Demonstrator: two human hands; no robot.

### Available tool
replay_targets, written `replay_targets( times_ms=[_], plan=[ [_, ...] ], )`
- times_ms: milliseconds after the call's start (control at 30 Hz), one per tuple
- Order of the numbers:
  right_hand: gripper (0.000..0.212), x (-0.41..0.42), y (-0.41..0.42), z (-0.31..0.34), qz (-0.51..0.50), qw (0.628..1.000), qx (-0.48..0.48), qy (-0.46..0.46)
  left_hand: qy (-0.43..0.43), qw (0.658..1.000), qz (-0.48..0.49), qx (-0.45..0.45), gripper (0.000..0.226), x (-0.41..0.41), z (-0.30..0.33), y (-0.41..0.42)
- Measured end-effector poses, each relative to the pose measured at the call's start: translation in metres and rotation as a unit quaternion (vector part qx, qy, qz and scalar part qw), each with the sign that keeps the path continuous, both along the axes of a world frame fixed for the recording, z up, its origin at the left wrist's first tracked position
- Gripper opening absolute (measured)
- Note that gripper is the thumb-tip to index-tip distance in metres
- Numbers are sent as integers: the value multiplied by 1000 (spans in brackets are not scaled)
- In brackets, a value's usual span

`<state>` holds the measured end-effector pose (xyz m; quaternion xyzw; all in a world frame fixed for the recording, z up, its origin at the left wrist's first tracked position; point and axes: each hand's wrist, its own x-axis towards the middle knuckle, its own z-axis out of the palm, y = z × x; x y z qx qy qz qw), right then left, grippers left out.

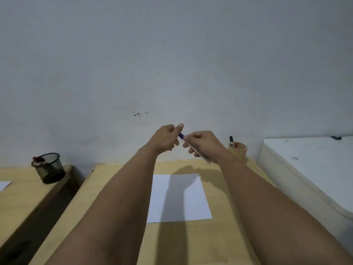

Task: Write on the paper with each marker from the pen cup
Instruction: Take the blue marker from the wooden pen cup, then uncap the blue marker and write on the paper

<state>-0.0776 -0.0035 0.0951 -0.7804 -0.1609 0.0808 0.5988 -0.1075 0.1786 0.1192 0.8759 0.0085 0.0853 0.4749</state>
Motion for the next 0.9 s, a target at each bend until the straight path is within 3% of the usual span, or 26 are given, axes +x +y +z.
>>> replay_targets(
  times_ms=[133,333,500,600,767,900],
  plan=[
    [17,-28,40,2,64,995,31,67,48,998,2,27,48,-38,-3,39],
    [13,-51,78,-4,114,991,21,71,63,997,20,47,44,-68,-10,74],
    [11,-40,65,-22,60,991,-107,-56,-6,986,164,3,31,-75,-11,132],
    [4,-25,37,-41,-25,990,-127,-62,4,971,218,98,45,-73,-18,184],
    [8,-12,53,-57,-74,994,59,61,88,930,154,321,53,-48,-80,163],
    [25,1,67,-64,-73,955,216,190,135,885,99,434,48,-32,-133,130]
  ],
)
